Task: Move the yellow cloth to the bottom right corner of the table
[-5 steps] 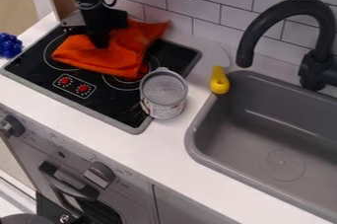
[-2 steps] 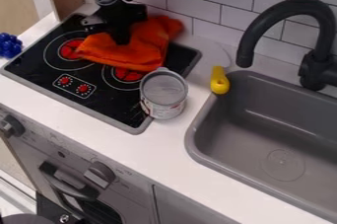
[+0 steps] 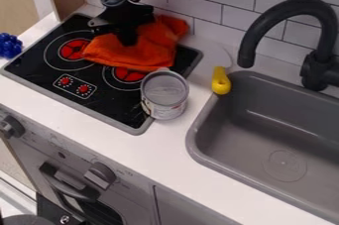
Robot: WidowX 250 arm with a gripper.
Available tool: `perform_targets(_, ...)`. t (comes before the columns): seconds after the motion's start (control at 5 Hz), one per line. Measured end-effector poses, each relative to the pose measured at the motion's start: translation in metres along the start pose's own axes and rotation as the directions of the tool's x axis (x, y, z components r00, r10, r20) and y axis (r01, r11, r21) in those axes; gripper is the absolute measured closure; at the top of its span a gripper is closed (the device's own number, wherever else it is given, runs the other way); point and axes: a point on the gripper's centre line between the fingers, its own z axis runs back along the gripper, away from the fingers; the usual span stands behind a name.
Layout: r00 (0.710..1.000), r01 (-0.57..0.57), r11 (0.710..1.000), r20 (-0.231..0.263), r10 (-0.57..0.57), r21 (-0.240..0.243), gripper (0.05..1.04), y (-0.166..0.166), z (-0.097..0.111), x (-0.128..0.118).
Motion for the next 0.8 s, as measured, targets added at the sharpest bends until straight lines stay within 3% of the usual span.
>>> perform_targets(0.4, 0.999, -0.014, 0.998, -0.04, 0.016, 0.054, 1.031, 0.014, 0.008, 0.008)
perform_targets(0.6, 0.997, -0.061, 0.997, -0.042, 0.063, 0.05, 1.031, 0.016, 0.01, 0.012)
perform_targets(0.8, 0.995, -0.1, 0.995, -0.012, 0.101, 0.028, 1.031, 0.017, 0.015, 0.019)
